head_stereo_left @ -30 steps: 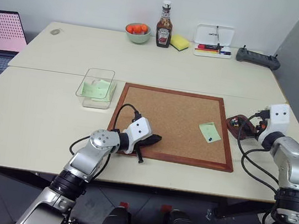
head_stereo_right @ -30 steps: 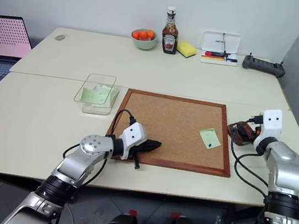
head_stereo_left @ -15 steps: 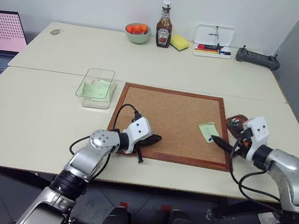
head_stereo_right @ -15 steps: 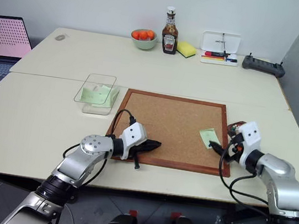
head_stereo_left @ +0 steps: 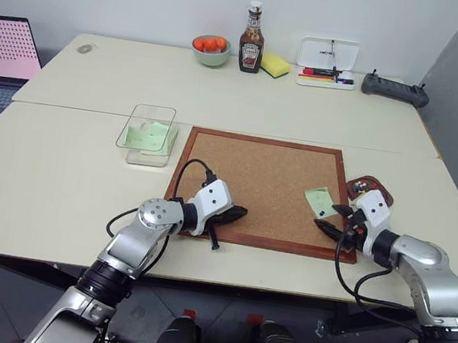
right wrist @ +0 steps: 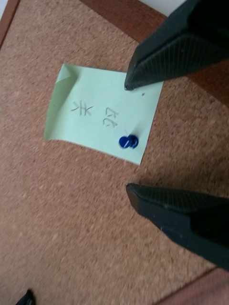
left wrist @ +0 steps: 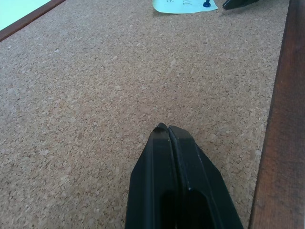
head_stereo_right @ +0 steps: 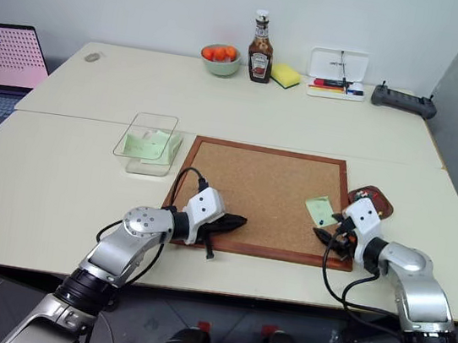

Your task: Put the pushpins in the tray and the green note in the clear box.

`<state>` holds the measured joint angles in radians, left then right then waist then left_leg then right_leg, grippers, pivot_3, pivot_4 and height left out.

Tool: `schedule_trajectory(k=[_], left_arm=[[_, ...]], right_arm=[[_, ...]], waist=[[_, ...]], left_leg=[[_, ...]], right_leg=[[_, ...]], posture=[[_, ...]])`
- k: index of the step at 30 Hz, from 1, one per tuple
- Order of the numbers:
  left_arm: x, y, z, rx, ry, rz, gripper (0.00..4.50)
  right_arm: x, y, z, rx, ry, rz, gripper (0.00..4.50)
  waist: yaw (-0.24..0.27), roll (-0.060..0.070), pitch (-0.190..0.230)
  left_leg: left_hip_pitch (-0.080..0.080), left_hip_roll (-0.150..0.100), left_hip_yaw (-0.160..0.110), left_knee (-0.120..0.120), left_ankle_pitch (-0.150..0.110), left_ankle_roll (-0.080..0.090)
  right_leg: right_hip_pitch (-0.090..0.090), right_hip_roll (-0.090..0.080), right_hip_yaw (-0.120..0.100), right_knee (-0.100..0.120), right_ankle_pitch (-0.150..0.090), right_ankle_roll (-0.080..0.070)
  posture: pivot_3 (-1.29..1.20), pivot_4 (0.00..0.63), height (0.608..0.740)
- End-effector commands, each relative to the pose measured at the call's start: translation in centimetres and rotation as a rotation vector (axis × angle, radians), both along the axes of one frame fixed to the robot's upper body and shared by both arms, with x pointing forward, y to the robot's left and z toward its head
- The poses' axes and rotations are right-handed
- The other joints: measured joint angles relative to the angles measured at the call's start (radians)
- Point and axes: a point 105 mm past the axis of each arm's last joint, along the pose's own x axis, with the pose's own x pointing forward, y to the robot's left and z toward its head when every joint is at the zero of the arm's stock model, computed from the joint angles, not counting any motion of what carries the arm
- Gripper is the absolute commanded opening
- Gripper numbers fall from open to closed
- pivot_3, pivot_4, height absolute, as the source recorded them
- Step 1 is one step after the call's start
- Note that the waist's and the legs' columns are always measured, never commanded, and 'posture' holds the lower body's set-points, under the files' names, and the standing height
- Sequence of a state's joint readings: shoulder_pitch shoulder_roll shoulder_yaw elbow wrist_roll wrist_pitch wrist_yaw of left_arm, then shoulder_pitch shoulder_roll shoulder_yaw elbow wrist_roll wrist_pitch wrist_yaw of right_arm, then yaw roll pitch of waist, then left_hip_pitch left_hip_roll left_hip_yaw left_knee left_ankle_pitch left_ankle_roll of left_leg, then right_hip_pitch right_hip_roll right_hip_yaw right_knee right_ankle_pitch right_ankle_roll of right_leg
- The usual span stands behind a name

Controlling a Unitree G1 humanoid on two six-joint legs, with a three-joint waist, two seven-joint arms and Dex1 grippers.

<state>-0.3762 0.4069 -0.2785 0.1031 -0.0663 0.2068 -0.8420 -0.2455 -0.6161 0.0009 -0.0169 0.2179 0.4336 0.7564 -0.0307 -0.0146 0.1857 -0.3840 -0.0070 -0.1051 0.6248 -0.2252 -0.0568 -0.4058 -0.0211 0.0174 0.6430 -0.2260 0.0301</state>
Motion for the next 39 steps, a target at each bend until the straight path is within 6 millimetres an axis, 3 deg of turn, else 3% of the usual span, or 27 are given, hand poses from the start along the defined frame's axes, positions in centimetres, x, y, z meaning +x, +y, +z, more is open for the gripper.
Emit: schedule_trajectory(k=[1,13,26,34,39], left_arm=[[-1.2,0.2,-2.9,0.065,0.099,-0.012,0.0],[-1.3,0.3,-3.0,0.066,0.101,-0.011,0.0],[-1.3,0.2,-3.0,0.066,0.101,-0.012,0.0],[-1.4,0.2,-3.1,0.065,0.108,-0.009,0.0],[-1.3,0.2,-3.1,0.057,0.109,-0.003,0.0]], right_arm=[[0.5,0.1,1.1,0.0,-0.061,0.007,2.43],[0.7,0.4,1.1,0.019,-0.065,0.009,0.05],[0.3,0.6,2.5,0.042,-0.094,0.049,0.01],[0.1,1.6,5.5,0.057,-0.186,0.112,0.01],[-0.3,2.0,6.0,0.01,-0.221,0.152,0.01]], waist=[[0.0,0.0,0.0],[0.0,0.0,0.0],[0.0,0.0,0.0],[0.0,0.0,0.0],[0.0,0.0,0.0]], left_leg=[[0.0,0.0,0.0,0.0,0.0,0.0],[0.0,0.0,0.0,0.0,0.0,0.0],[0.0,0.0,0.0,-0.001,0.0,0.0],[0.0,0.0,0.0,-0.001,0.0,0.0],[0.0,0.0,0.0,-0.001,0.0,0.0]], right_leg=[[0.0,0.0,0.0,0.0,0.0,0.0],[0.0,0.0,0.0,0.0,0.0,0.0],[0.0,0.0,0.0,0.0,0.0,0.0],[0.0,0.0,0.0,0.0,-0.001,0.0],[0.0,0.0,0.0,-0.001,-0.001,0.0]], posture=[[0.0,0.15,0.74],[0.0,0.15,0.74],[0.0,0.15,0.74],[0.0,0.15,0.74],[0.0,0.15,0.74]])
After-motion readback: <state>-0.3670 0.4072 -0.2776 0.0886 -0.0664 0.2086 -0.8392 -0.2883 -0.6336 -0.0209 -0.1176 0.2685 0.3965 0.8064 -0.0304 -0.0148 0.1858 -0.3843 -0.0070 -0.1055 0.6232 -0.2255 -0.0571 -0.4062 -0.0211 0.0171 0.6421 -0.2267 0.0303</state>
